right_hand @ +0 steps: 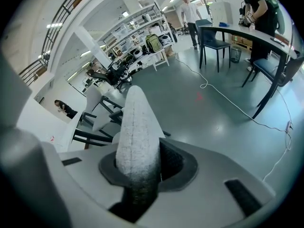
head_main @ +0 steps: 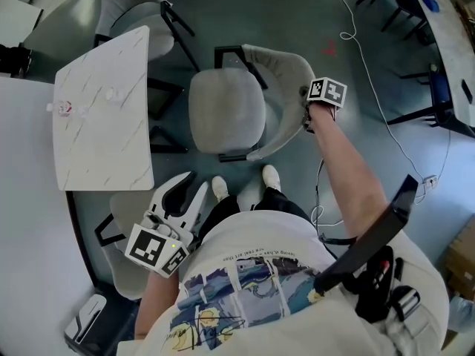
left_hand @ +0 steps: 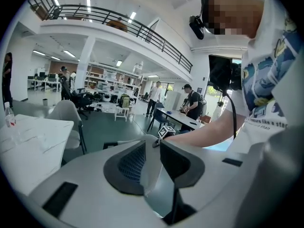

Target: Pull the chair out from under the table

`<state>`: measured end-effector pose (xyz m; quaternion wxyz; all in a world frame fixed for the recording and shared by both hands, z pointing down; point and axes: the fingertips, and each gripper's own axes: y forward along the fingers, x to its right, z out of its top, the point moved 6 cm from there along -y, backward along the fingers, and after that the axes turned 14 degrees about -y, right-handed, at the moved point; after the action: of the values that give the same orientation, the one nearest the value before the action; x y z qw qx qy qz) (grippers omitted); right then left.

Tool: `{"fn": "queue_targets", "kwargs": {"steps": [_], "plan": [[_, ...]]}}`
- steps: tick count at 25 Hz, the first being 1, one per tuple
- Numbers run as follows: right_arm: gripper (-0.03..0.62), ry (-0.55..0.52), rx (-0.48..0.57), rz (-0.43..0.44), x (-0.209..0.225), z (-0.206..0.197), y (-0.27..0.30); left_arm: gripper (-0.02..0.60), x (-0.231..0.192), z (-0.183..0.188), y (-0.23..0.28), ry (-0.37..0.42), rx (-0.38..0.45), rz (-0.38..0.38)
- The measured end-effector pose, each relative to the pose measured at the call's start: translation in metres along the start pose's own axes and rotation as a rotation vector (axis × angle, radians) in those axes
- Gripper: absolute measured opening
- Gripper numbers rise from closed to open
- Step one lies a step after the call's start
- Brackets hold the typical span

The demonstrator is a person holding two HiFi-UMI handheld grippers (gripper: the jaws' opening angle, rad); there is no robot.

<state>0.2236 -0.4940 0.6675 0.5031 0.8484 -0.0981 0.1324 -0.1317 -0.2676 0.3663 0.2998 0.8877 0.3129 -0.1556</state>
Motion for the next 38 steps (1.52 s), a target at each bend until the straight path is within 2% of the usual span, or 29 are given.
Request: {"fn": "queue_targets", "kwargs": {"steps": [12,19,24,28,34,38], "plan": [[0.098,0.007,-0.001,-0.018,0.082,0.006,-0.030,0.080,0.044,-0.008,0.029,0.007,0.000,-0.003],[0.098,-0.010,-0.004,-0.031,0.111,0.007,-0.042,0.080,0.063,-0.013,0.034,0.002,0.007,0.006],[0.103,-0.070,-0.018,0.012,0.110,0.007,-0.042,0.080,0.072,-0.019,0.032,0.002,0.017,0.018],[0.124,-0.143,-0.032,0.013,0.106,0.009,-0.046,0.080,0.077,-0.021,0.025,0.008,0.029,0.015],[0.138,-0.219,0.019,0.000,0.095,0.004,-0.083,0.080,0.076,-0.021,0.008,0.029,0.052,-0.028],[0.138,-0.350,0.061,-0.050,0.076,-0.017,-0.125,0.080,0.075,-0.024,-0.013,0.038,0.074,-0.082]]}}
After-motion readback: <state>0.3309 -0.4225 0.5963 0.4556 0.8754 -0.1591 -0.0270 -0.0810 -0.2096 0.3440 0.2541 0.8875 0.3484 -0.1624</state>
